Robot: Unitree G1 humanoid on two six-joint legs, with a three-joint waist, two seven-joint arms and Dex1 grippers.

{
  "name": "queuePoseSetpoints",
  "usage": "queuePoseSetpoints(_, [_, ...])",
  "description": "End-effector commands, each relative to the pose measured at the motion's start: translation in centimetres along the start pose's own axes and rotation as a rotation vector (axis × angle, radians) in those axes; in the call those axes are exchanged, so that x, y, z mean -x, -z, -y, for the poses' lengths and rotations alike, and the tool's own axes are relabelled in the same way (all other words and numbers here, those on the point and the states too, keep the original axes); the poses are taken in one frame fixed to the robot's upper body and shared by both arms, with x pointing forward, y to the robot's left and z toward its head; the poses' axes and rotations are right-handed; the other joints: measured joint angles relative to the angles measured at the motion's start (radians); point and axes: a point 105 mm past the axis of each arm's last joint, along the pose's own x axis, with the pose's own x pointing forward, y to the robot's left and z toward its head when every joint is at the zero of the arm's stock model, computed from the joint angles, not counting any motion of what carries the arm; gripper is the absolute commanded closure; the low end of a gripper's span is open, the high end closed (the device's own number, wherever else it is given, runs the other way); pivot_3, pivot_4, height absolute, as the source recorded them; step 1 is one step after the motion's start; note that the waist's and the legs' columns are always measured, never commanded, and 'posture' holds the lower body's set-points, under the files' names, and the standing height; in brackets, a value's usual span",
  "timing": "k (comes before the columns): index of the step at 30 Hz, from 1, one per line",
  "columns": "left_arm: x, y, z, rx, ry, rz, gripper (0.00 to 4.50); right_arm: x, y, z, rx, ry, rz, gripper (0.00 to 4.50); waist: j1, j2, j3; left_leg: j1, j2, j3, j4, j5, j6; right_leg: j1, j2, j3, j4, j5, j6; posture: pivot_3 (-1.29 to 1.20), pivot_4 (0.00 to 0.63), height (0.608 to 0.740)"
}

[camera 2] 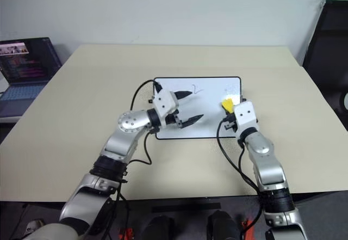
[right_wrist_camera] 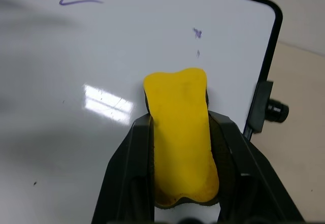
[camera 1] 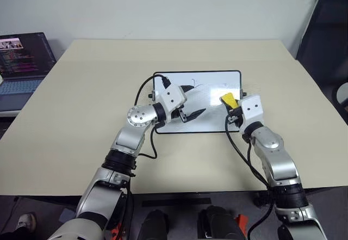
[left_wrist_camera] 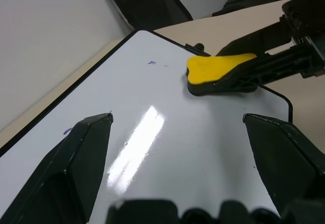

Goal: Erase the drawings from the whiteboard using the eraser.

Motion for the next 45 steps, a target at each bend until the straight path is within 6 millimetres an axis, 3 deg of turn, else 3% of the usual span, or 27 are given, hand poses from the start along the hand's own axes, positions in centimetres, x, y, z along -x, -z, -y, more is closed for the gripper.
queuePoseSetpoints(1, [-0.1,-1.4,0.1,-0.031,0.011,0.046,0.0,0.1,2.3,-0.2,-0.02,-0.003,-0.106,3.38,0.0,0.0,0.0,0.0,0.0,0.0,0.0,0.0,0.0,0.0,0.0,0.0,0.0,0.0,0.0,0.0,0.15,0.74])
queuePoseSetpoints(11, [-0.1,-1.3,0.0,-0.036,0.017,0.04,0.0,-3.0,-3.2,2.1,-0.009,0.049,0.121,3.38,-0.003,0.0,0.0,0.0,0.0,0.0,0.0,0.001,0.002,0.0,0.001,0.001,-0.001,0.002,0.0,0.0,0.15,0.74])
queuePoseSetpoints(19, [0.1,-1.2,0.0,-0.034,0.015,0.035,0.0,-4.8,-4.3,1.8,0.002,0.035,0.157,3.38,-0.002,0.0,0.0,-0.003,0.0,0.0,-0.002,0.001,0.002,-0.002,0.001,0.001,-0.002,0.002,0.0,0.0,0.15,0.74])
queuePoseSetpoints(23, [0.2,-1.2,0.0,-0.034,0.009,0.034,0.0,-4.6,-3.1,1.6,-0.002,0.051,0.118,3.38,-0.002,0.0,0.0,-0.002,0.0,0.0,-0.001,0.001,0.002,-0.002,0.001,0.001,-0.001,0.002,0.0,0.0,0.15,0.74])
queuePoseSetpoints(34, [0.1,-1.1,0.2,-0.025,0.02,0.03,0.0,-1.3,0.8,-0.3,-0.024,0.009,-0.005,3.38,0.0,0.0,0.0,-0.002,0.0,0.0,-0.001,0.001,0.002,-0.002,0.001,0.001,-0.001,0.002,0.0,0.0,0.15,0.74])
queuePoseSetpoints(45, [-0.1,-1.2,0.4,-0.026,0.037,0.034,0.0,-1.6,-0.9,0.2,-0.023,0.018,0.058,3.38,-0.001,0.0,0.0,-0.002,0.0,0.0,-0.001,0.001,0.002,-0.001,0.001,0.001,-0.002,0.002,0.0,0.0,0.15,0.74])
